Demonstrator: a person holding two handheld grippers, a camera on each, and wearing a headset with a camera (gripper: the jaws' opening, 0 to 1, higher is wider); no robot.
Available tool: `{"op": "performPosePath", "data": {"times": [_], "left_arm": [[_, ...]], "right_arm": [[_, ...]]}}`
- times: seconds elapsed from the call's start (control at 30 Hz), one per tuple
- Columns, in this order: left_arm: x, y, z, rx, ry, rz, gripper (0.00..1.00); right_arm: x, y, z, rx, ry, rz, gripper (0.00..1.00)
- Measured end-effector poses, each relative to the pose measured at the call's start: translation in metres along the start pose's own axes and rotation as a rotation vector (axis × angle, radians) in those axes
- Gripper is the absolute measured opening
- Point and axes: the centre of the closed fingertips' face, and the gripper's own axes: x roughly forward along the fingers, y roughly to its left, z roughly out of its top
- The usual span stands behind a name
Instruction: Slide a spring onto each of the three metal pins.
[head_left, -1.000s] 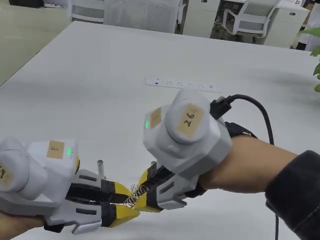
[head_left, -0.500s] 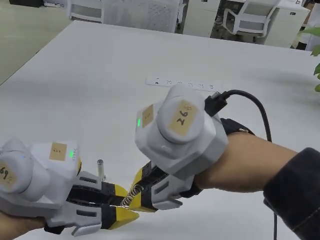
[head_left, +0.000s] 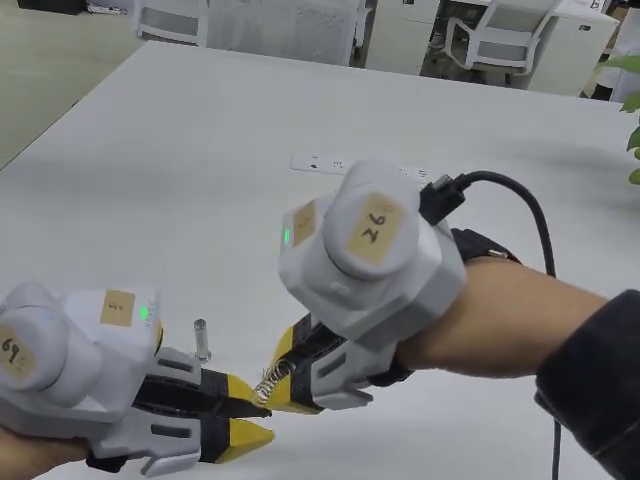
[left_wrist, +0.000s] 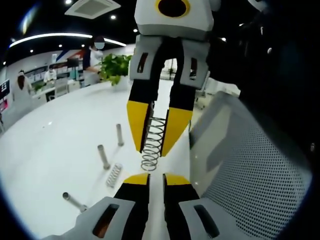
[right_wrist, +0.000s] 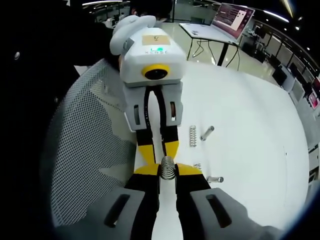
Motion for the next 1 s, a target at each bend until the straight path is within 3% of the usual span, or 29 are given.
{"op": "performPosePath", "data": {"times": [0.23,0.63,1.0], "left_arm": [[-0.006,0.006,0.002,-0.016,-0.015,0.026,0.04],[-0.018,0.011,0.004,-0.099,-0.031,0.062,0.19],[-0.035,0.012,-0.010,-0.146,-0.011,0.102,0.33]], "right_arm": [[-0.004,-0.005,-0.007,0.015,0.011,-0.017,0.08],[-0.011,-0.010,-0.017,0.034,0.028,-0.036,0.08],[-0.016,-0.015,-0.026,0.054,0.041,-0.055,0.08]]}}
